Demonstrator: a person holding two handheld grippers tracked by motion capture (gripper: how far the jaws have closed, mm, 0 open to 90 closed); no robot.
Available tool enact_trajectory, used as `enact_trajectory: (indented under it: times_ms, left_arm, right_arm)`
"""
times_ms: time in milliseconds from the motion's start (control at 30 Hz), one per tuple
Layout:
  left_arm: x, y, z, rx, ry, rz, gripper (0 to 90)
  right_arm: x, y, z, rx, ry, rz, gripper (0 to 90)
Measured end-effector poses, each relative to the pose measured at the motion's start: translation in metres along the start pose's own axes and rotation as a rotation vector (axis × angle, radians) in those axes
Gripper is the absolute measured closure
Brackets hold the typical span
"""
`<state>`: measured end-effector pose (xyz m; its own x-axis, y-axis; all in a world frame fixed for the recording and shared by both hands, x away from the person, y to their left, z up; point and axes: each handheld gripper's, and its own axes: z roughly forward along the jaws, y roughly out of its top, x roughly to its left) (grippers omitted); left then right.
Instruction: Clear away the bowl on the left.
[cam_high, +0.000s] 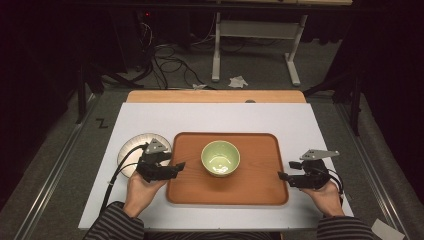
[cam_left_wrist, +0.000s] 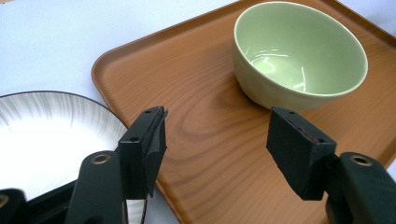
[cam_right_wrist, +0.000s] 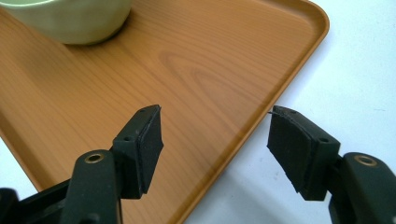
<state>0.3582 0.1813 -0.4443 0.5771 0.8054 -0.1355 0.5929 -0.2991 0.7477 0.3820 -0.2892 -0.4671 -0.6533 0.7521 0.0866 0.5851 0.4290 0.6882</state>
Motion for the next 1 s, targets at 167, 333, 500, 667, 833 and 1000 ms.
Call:
enact_trajectory:
  times_ms: [167,333,500,667,833,1000]
  left_arm:
    - [0.0,-0.003,-0.001,0.002,-0.003,-0.006,37.6]
    - [-0.001,-0.005,0.002,0.015,-0.005,-0.011,37.5]
    - [0.0,-0.006,0.006,0.03,0.001,-0.021,37.5]
    - [0.003,-0.006,0.009,0.049,0.0,-0.036,37.0]
    - [0.004,-0.006,0.012,0.065,0.002,-0.048,36.9]
    - [0.004,-0.005,0.015,0.077,-0.005,-0.05,36.7]
  right_arm:
    - [-0.001,0.001,0.001,-0.004,0.005,-0.004,37.0]
    - [0.0,0.001,0.001,0.001,0.009,0.004,37.0]
    - [0.0,0.001,0.001,-0.002,0.011,0.004,37.0]
    - [-0.001,0.001,0.001,-0.009,0.006,-0.002,37.0]
    - [-0.001,0.001,0.001,-0.009,0.004,0.0,37.0]
    - [-0.001,0.0,-0.001,-0.01,0.004,0.003,37.0]
